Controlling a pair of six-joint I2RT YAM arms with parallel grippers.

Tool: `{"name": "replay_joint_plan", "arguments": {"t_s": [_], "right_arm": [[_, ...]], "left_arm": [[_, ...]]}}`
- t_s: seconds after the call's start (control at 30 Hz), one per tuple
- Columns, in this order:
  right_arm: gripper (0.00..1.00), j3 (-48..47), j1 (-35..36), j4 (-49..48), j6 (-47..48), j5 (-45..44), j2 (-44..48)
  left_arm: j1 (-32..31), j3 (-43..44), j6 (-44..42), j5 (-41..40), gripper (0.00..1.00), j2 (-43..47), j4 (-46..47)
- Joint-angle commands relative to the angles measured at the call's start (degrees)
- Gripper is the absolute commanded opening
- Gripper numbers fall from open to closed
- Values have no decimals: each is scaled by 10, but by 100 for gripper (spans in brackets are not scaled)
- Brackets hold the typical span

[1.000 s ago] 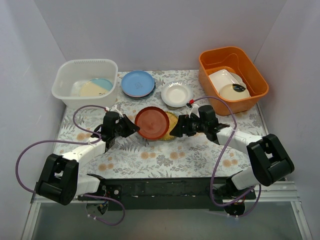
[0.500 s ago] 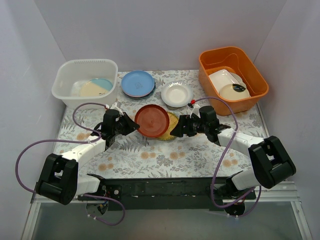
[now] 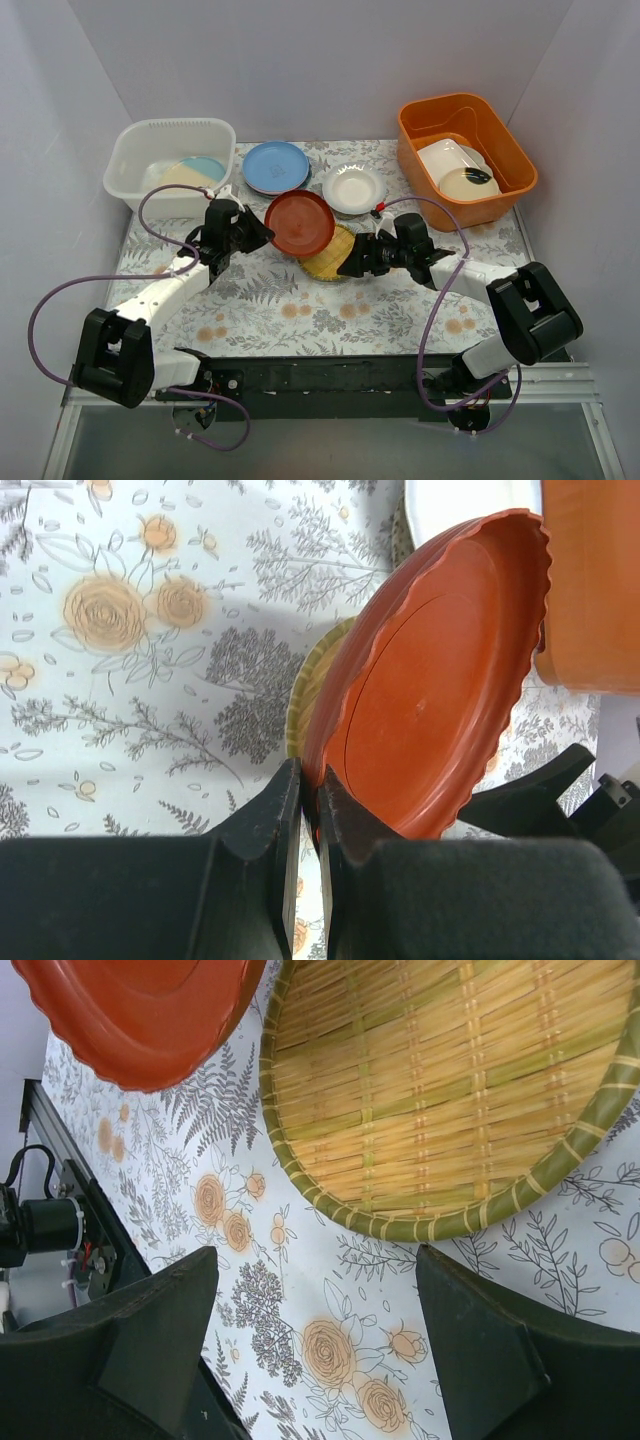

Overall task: Place the plates into the plastic bin on the countertop
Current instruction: Pick up the plate at the center of the board, then place the plate in the plastic bin.

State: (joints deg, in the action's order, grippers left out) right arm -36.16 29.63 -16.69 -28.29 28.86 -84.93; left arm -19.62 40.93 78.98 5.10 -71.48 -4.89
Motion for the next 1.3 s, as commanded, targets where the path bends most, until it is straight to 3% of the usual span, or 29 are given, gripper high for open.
{"name": "replay_joint_plan", "arguments": {"t_s": [0.0,0.73,1.27], "right_arm": [[87,-10,3,-37,-1,17,4],[88,0,3,24,21,-15,63],[88,-21,3,35,39,-3,50]], "left_arm": [[5,48,-23,-14,0,-10,-20],[122,148,-16,129,0,-93,10],[172,245,26,142,0,-143,-16]]}}
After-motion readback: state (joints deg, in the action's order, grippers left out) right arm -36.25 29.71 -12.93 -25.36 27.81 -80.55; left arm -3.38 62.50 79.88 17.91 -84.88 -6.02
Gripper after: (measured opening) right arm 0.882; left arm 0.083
